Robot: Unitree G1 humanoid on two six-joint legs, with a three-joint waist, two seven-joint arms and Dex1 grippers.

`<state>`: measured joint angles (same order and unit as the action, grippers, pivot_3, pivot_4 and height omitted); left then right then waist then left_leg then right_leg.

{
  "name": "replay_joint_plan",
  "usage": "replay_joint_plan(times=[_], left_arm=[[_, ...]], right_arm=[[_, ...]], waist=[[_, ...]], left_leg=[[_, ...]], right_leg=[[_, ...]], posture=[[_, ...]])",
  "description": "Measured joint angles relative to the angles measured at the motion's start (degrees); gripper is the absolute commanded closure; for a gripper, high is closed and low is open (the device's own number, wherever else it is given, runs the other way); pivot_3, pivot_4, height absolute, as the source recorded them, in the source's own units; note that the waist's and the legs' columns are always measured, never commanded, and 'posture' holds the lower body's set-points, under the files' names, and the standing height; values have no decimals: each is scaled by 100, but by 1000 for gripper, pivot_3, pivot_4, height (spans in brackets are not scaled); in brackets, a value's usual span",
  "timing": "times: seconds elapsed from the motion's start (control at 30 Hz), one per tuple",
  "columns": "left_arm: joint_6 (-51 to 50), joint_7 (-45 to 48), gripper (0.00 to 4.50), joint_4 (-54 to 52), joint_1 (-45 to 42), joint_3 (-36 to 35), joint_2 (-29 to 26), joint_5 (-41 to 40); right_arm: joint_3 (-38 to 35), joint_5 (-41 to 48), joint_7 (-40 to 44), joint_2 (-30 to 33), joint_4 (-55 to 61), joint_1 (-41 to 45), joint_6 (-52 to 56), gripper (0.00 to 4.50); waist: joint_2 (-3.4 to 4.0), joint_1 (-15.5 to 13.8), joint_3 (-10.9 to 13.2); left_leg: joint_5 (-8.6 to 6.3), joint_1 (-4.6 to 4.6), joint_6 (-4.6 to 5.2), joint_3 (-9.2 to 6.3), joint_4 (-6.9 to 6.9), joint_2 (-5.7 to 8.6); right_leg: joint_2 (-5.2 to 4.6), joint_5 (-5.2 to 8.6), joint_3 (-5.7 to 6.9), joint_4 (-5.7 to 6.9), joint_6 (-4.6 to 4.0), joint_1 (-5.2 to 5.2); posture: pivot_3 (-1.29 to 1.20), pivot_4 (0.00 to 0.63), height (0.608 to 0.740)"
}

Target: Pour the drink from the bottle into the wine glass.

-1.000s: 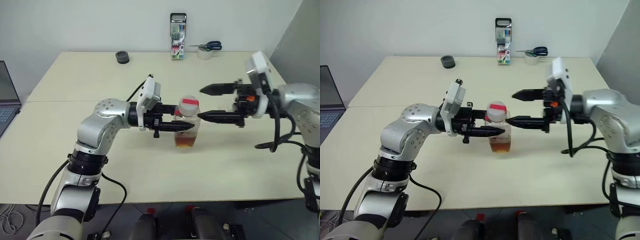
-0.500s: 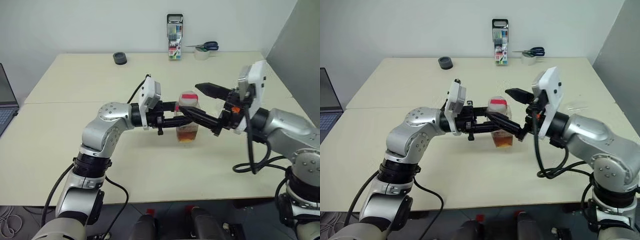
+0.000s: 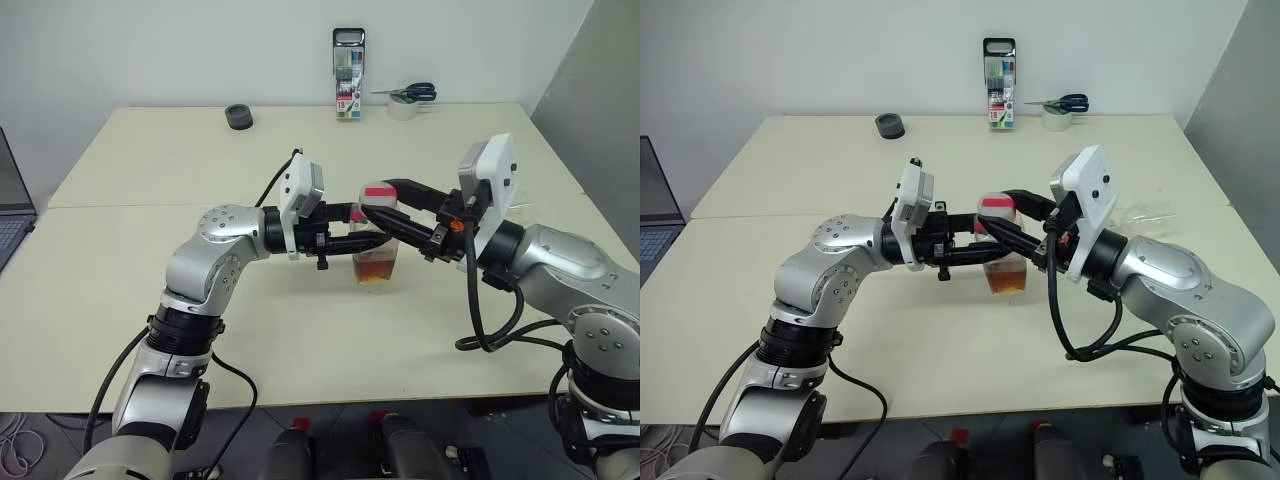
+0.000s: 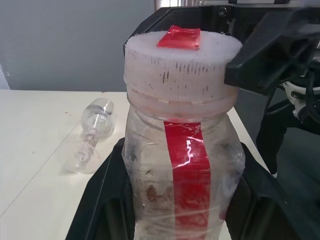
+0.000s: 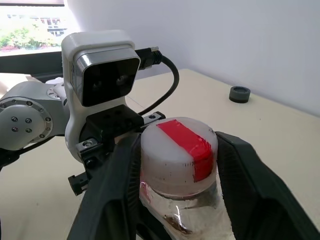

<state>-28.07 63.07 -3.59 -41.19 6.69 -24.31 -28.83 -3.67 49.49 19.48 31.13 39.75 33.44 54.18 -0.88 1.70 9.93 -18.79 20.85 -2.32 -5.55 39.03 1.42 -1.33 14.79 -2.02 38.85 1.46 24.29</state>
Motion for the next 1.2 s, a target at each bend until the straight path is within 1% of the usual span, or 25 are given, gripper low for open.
replay_joint_plan(times=[0.2,0.27,0.33,0.4,0.47,0.53,0.63,0.7,0.73,0.83,0.87,0.9,0.97,1.03,1.1,1.2], left_arm=[[-13,-12,2687,-17,1,1,-14,1],[-55,-3,2687,-60,1,0,-53,-12],[-110,22,2687,-160,10,0,-95,-37],[-202,54,2687,-285,9,4,-129,-80],[-302,188,2687,-329,5,16,-218,-173],[-378,308,2687,-334,4,23,-318,-205],[-439,376,2687,-333,1,15,-404,-207],[-441,384,2687,-334,-12,13,-409,-207],[-449,388,2687,-334,-13,25,-398,-212],[-455,396,2687,-340,-15,98,-329,-213],[-442,396,2687,-347,-15,98,-310,-217],[-432,405,2687,-364,-12,76,-334,-226],[-416,392,2687,-488,-12,51,-321,-264],[-403,354,2687,-546,0,6,-296,-276],[-400,247,2687,-548,3,-3,-241,-274],[-395,191,2687,-548,4,-3,-210,-271]], right_arm=[[5,-29,113,4,-84,6,-69,2665],[5,25,421,119,-311,122,-109,2665],[6,124,946,354,-644,322,-163,2665],[54,137,1654,611,-1047,551,-265,2665],[342,27,2631,889,-1707,921,-544,2665],[720,-255,3495,997,-2339,1283,-938,2665],[1095,-575,4316,991,-3050,1699,-1343,2665],[1183,-676,4605,989,-3293,1847,-1473,1938],[1182,-724,4682,997,-3369,1892,-1484,1699],[1101,-769,4697,1155,-3354,1863,-1405,686],[953,-767,4685,1342,-3260,1704,-1298,298],[861,-775,4666,1468,-3256,1611,-1227,8],[455,-728,4405,1722,-3138,1227,-918,8],[42,-476,4071,1834,-2571,734,-559,8],[-308,-154,3574,1756,-1849,352,-253,8],[-601,211,2734,1406,-1156,188,17,8]], waist=[[0,0,0],[0,2,0],[0,3,0],[0,6,0],[0,14,0],[0,31,0],[0,30,1],[0,15,1],[0,9,1],[-1,-33,1],[-4,-60,2],[-5,-70,3],[-6,-89,4],[-6,-116,4],[-6,-90,4],[-6,-41,4]], left_leg=[[0,0,0,0,0,0],[0,0,1,2,0,1],[-1,-1,1,2,0,0],[-5,-2,10,2,-1,1],[-9,-8,18,10,-2,0],[-10,-10,19,15,-2,-4],[-8,-8,16,15,-2,-5],[-2,-3,4,9,-2,-4],[-1,0,2,7,-2,-2],[0,8,1,-2,-1,2],[0,13,1,-9,-1,2],[0,13,1,-9,0,2],[0,14,1,-7,-3,5],[-1,15,0,-4,-7,1],[-1,11,0,1,-9,-2],[-1,3,1,4,-4,-1]], right_leg=[[0,0,0,0,0,0],[2,0,-1,0,0,0],[3,0,0,-1,0,-1],[5,0,2,-3,0,-3],[15,0,6,-1,0,-3],[16,0,8,1,0,-3],[14,0,7,1,0,0],[5,0,5,-5,0,0],[0,0,1,-8,0,0],[-6,0,6,-19,0,0],[-8,0,13,-26,0,-2],[-8,0,12,-27,0,-2],[-13,0,10,-30,0,-1],[-11,0,9,-30,0,2],[-8,0,2,-22,0,5],[-7,0,-2,-5,0,3]], posture=[[0,150,740],[0,150,740],[0,150,740],[0,150,740],[0,150,740],[0,150,740],[0,150,740],[0,150,740],[0,150,740],[0,150,740],[0,150,740],[0,150,740],[0,150,740],[0,150,740],[0,150,740],[0,150,740]])
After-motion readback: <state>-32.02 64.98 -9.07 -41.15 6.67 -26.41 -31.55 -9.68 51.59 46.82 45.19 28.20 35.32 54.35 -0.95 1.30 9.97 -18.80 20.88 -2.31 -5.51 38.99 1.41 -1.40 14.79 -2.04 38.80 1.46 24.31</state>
